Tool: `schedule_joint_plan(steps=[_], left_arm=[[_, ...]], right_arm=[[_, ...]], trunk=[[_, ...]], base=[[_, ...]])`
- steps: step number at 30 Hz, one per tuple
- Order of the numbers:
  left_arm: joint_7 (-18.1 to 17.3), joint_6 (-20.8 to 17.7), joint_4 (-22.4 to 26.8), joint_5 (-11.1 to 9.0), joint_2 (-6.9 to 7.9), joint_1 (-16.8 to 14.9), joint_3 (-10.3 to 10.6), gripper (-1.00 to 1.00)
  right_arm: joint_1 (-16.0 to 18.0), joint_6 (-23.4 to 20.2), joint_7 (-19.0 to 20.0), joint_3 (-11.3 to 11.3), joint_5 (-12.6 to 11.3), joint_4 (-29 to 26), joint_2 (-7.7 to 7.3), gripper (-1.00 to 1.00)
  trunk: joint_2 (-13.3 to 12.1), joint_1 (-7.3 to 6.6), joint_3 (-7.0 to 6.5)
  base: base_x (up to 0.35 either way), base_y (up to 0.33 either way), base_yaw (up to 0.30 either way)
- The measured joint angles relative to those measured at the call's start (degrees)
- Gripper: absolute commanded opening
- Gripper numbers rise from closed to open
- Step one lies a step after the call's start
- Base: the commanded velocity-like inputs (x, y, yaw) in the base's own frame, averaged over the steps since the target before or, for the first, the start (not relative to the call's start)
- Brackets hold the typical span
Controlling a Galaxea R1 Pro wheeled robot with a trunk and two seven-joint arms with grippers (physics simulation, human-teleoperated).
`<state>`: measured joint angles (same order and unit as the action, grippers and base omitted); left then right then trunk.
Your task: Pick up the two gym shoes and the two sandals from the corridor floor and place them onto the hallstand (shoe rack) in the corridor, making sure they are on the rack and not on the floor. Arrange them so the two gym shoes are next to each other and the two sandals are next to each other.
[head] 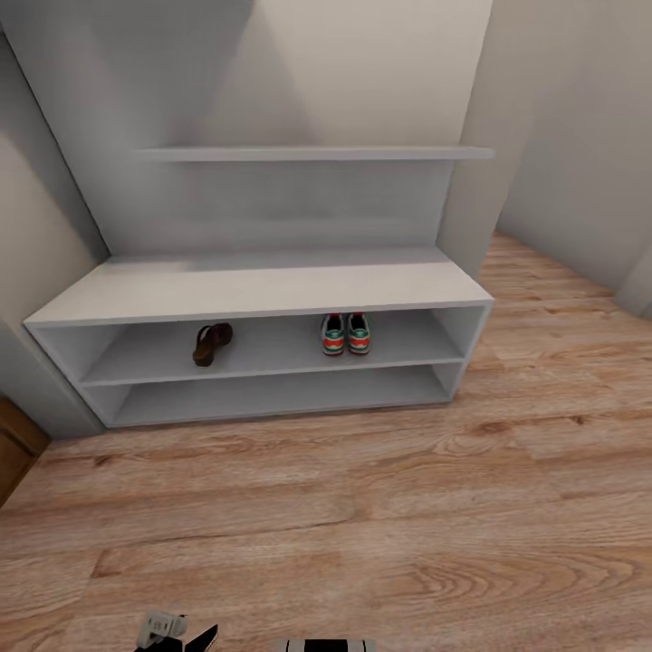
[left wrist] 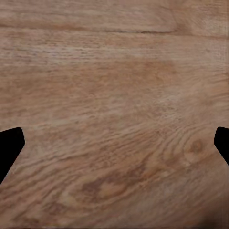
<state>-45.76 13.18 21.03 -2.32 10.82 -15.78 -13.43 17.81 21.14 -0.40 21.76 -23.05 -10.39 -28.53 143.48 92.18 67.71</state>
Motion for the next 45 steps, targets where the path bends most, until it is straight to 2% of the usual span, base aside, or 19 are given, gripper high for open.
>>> schedule_joint_plan(steps=[19,31,45], left_arm=[[0.0,0.0,0.0,0.0,0.15,0.0,0.0,1.00],[0.0,0.0,0.1,0.0,0.18,0.0,0.0,1.00],[0.0,0.0,0.2,-0.1,0.25,0.0,0.0,1.00]], right_arm=[[0.0,0.0,0.0,0.0,0.0,0.0,0.00,-1.00],[0.0,0.0,0.0,0.0,0.0,0.0,0.08,-1.00],[0.0,0.3,0.0,0.0,0.0,0.0,0.08,-1.00]], trunk=[[0.0,0.00,0.00],[0.0,0.02,0.00],[0.0,0.00,0.00]], base=[[-0.004,0.337,0.000],[-0.122,0.294,0.000],[-0.051,0.085,0.031]])
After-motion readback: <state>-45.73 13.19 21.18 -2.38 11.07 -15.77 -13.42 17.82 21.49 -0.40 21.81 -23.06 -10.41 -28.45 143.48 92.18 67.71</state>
